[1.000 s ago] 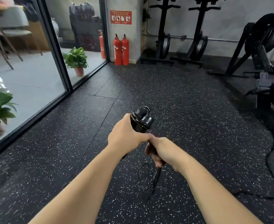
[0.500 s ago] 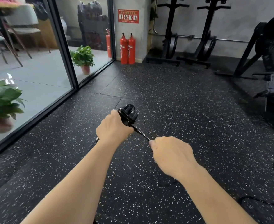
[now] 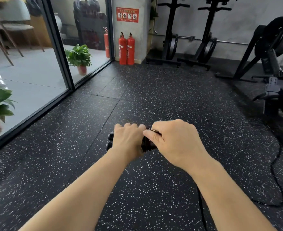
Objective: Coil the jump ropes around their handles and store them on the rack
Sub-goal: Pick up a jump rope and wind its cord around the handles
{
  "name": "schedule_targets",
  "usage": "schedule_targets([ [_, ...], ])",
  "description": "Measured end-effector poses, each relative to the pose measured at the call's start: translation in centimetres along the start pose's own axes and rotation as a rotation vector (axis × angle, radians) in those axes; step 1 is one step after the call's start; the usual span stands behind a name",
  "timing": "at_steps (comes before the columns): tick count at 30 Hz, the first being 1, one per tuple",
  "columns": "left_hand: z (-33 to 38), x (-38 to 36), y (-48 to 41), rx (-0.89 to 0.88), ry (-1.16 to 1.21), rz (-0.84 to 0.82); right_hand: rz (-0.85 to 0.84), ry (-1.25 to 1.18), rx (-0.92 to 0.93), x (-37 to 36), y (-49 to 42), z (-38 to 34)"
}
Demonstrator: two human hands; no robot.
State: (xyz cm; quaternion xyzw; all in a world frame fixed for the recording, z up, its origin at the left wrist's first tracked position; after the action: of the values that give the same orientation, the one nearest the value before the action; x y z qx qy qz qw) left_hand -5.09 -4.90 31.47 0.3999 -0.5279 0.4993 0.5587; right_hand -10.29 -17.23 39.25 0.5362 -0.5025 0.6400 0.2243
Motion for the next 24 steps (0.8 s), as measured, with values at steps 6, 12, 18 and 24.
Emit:
schedule_targets([
  [6,4.3,-0.5,1.6,-0.473,0.111,-0.033,-0.102,-0.408,-0.297,-1.2,0.2,6.5],
  [12,5.1,1.2,2.7,-0.571,0.413,0.063,-0.228,-0.882,-0.469,-3.3,1.6,10.0],
  [18,6.2,2.0,3.2,-0.539,0.485,0.095,-0.341,-1.057,-0.503,-5.1,2.5,9.7],
  [24,4.2,3.2,2.6,-0.200,0.969,0.046,-0.370,-0.890,-0.586,-6.1,2.5,10.0],
])
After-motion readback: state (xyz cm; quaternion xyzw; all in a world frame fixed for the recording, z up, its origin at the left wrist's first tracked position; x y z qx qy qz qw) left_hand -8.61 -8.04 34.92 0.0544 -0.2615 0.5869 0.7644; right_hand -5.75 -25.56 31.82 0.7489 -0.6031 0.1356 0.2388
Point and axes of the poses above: each hand's wrist, its own y-axis away from the middle knuckle, its own x-axis out of the back of the hand, z = x × y, the point moved 3 cm from there along -y, towards the middle knuckle, and after that the axes turned 9 degrees about y, right-handed, at the moved point
